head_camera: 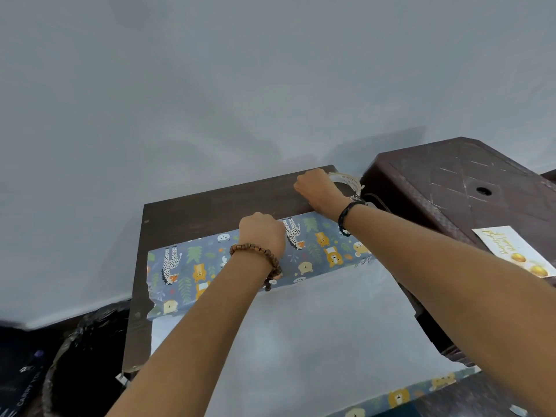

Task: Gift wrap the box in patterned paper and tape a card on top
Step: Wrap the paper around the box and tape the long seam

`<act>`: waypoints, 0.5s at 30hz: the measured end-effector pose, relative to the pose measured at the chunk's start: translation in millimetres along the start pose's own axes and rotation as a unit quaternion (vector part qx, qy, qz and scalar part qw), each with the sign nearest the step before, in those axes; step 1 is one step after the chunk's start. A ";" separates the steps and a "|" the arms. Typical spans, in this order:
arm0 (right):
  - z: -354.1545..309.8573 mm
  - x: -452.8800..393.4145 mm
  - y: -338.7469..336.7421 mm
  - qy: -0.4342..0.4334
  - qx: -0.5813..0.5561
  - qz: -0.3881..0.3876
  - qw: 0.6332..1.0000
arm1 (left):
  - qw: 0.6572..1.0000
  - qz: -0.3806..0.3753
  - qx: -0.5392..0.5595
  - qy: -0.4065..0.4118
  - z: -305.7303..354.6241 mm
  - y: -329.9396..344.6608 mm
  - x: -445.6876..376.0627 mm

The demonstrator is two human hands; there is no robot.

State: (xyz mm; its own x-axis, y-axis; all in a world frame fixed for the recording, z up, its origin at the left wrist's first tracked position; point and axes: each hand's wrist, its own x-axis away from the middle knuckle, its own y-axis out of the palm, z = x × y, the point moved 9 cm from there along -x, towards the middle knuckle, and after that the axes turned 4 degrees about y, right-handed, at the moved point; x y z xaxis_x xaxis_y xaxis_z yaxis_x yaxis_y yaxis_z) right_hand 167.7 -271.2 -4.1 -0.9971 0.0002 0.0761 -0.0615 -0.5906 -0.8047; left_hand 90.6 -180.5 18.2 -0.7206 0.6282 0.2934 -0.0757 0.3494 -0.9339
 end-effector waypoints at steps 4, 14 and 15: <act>-8.9 2.3 -5.5 -0.040 0.042 0.007 0.998 | 1.000 -0.006 -0.004 -0.003 -0.6 1.3 0.2; 12.3 0.1 -25.2 0.068 -0.217 0.097 0.969 | 1.000 -0.009 -0.009 -0.010 -4.1 5.4 -1.9; 24.2 3.1 -23.2 0.105 -0.326 0.100 0.934 | 1.000 -0.009 -0.007 -0.013 -5.1 7.0 -1.2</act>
State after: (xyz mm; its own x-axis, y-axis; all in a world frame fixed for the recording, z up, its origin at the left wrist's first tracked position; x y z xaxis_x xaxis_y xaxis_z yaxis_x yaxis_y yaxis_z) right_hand 167.1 -277.1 29.1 -0.9741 0.1406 -0.1769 0.1815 0.0203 -0.9832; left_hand 94.4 -175.2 12.4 -0.7366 0.6035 0.3054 -0.0794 0.3713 -0.9251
